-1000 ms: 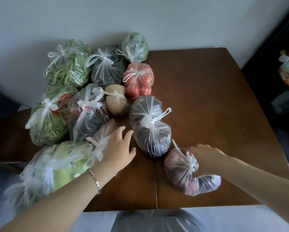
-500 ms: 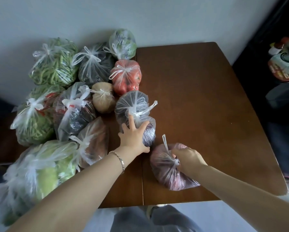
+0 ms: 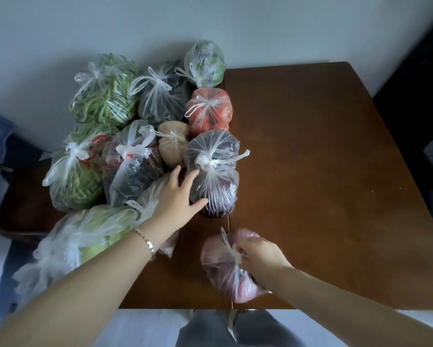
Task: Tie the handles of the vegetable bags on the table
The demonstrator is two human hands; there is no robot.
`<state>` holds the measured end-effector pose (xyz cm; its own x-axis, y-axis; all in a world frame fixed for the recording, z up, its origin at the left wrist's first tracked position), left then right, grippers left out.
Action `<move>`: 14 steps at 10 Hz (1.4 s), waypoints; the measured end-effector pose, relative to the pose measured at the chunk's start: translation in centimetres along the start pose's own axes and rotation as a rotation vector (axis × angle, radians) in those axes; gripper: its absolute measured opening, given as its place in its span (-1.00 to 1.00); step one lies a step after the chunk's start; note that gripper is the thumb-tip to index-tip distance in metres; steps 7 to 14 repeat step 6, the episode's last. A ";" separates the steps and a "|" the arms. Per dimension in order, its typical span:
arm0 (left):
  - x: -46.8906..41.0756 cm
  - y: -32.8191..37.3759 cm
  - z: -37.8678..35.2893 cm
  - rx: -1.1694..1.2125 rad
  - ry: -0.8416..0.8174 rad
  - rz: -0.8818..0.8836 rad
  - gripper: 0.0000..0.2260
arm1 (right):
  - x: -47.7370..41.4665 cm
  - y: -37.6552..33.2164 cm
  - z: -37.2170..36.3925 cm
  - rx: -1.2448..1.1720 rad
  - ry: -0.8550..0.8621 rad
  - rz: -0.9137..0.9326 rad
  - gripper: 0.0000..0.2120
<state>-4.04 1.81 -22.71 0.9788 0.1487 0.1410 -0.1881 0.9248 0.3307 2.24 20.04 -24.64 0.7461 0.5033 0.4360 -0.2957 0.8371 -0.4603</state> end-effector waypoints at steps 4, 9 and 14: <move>4.7 -8.9 0.0 -0.200 -0.151 0.092 -0.61 | -2.6 -6.1 -5.9 -0.610 0.126 -0.433 -0.94; 4.2 -8.0 -0.4 -0.194 -0.143 0.078 -0.80 | -3.3 -6.3 -5.7 -0.462 -0.381 -0.444 -0.79; 4.2 -8.0 -0.4 -0.194 -0.143 0.078 -0.80 | -3.3 -6.3 -5.7 -0.462 -0.381 -0.444 -0.79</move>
Point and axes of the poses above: each hand's wrist, its own x-axis away from the middle knuckle, its own z-axis out of the back of the hand, y = z × x, the point moved 9 cm from there along -x, towards the middle knuckle, and after that the axes turned 5 degrees about y, right-handed, at the moved point
